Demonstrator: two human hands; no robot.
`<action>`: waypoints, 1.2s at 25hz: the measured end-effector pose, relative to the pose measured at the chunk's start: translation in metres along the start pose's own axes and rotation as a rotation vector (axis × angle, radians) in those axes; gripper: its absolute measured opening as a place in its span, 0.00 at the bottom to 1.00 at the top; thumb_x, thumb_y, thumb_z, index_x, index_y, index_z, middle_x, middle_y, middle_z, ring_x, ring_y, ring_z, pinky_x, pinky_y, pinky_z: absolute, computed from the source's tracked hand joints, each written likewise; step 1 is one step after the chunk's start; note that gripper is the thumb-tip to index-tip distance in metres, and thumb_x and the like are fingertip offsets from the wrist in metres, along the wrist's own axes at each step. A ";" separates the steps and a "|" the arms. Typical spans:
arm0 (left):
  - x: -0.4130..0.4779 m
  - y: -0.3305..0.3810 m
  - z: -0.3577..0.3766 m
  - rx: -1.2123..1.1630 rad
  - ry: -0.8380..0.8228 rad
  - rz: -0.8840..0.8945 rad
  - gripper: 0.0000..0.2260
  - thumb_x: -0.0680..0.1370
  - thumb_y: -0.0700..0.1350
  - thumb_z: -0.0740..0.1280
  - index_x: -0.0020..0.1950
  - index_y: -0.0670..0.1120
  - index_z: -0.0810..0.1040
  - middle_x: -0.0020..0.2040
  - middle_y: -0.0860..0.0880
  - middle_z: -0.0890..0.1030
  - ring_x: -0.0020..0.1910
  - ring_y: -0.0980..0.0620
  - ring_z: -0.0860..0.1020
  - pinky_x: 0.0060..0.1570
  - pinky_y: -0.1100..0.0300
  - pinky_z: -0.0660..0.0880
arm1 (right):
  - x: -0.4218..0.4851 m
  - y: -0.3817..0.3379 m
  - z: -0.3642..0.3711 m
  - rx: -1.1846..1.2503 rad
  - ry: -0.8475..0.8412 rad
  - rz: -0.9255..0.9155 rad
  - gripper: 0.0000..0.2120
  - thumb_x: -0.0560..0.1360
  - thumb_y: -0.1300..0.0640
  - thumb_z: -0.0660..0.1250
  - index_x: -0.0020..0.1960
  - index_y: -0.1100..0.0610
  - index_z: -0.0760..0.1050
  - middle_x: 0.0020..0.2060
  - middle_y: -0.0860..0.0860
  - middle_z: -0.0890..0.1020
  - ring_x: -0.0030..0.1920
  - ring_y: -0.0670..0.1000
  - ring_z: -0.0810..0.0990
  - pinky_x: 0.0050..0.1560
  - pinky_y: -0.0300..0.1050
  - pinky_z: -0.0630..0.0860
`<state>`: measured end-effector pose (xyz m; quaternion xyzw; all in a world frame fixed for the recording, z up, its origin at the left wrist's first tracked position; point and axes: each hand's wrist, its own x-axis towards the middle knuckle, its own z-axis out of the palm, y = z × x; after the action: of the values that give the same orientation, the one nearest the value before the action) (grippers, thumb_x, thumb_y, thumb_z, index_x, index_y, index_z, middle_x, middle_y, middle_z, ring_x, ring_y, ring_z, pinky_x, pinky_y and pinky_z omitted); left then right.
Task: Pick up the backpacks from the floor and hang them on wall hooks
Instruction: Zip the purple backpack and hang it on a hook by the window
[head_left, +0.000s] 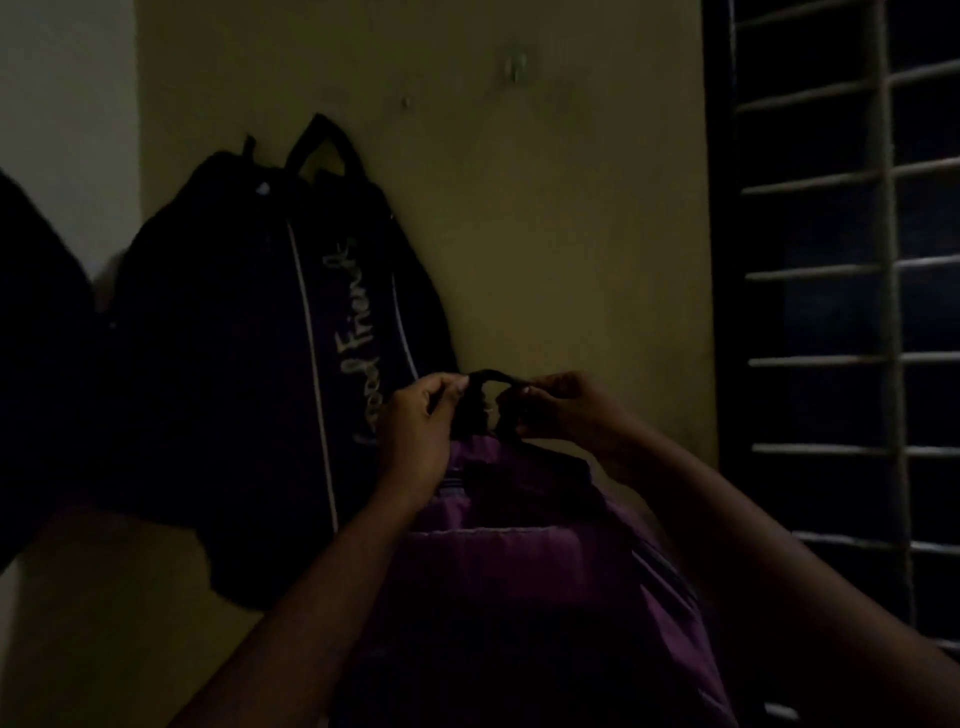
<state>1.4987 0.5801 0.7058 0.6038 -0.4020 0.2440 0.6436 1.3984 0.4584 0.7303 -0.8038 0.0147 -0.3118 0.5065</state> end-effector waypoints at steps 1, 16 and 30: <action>0.014 0.004 0.007 0.014 0.032 0.060 0.11 0.78 0.44 0.62 0.51 0.39 0.81 0.43 0.50 0.80 0.42 0.55 0.77 0.40 0.70 0.72 | 0.011 -0.011 -0.006 -0.027 0.043 -0.015 0.14 0.80 0.64 0.56 0.60 0.70 0.75 0.48 0.57 0.80 0.34 0.43 0.79 0.37 0.29 0.78; 0.236 0.064 0.090 -0.067 0.324 0.481 0.14 0.78 0.47 0.63 0.49 0.37 0.81 0.45 0.41 0.84 0.42 0.51 0.80 0.35 0.68 0.70 | 0.173 -0.118 -0.085 -0.493 0.869 -0.516 0.07 0.72 0.57 0.71 0.46 0.59 0.84 0.36 0.56 0.86 0.35 0.49 0.82 0.39 0.44 0.81; 0.377 0.103 0.097 0.030 0.434 0.512 0.16 0.78 0.45 0.62 0.47 0.31 0.79 0.49 0.34 0.83 0.50 0.39 0.80 0.42 0.55 0.68 | 0.281 -0.209 -0.117 -0.510 1.012 -0.623 0.10 0.71 0.56 0.69 0.38 0.64 0.83 0.30 0.59 0.79 0.33 0.49 0.76 0.26 0.36 0.67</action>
<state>1.6053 0.4368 1.0670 0.4266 -0.3907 0.5263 0.6232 1.5033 0.3708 1.0734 -0.6194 0.0914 -0.7711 0.1159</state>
